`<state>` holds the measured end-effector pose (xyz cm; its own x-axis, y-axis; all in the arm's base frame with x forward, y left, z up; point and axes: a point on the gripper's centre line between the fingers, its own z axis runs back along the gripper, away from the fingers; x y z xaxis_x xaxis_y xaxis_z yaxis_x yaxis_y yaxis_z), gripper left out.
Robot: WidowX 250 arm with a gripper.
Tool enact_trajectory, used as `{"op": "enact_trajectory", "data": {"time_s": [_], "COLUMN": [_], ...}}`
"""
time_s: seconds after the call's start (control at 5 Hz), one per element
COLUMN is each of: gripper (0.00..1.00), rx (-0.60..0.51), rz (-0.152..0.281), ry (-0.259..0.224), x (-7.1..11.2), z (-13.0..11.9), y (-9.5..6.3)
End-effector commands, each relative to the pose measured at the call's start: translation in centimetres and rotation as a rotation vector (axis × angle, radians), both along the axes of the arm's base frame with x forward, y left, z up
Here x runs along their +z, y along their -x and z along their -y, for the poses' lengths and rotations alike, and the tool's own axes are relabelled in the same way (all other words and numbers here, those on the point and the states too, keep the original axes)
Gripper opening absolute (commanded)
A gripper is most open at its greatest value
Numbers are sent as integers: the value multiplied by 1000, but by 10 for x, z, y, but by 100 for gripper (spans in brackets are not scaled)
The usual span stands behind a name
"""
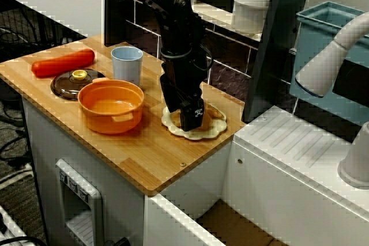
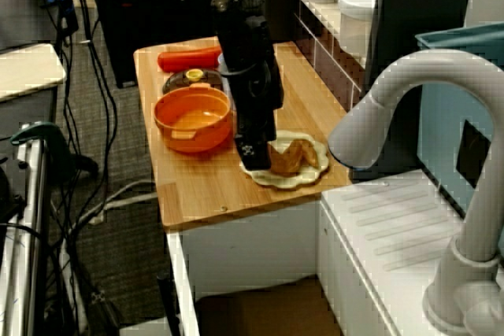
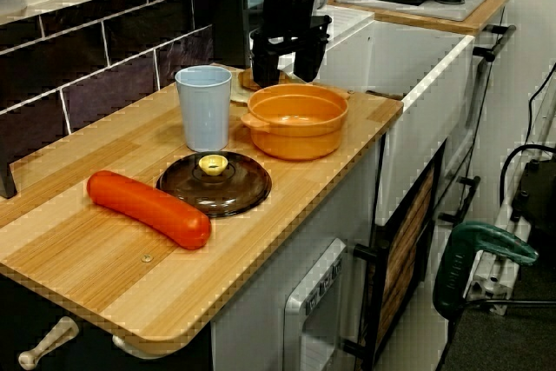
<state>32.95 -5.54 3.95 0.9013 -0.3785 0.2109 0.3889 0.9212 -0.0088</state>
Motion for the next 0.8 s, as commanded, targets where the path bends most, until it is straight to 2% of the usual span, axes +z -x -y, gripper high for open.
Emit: {"op": "enact_trajectory", "data": {"time_s": [0.0,0.2,0.6], "gripper": [100,0,0], "rx": [33,92,121], "rz": [39,49,49], "ry": [18,31,27], "x": [7,2,-1], "z": [-18,-23,-29], "y": [-2,1,10]}}
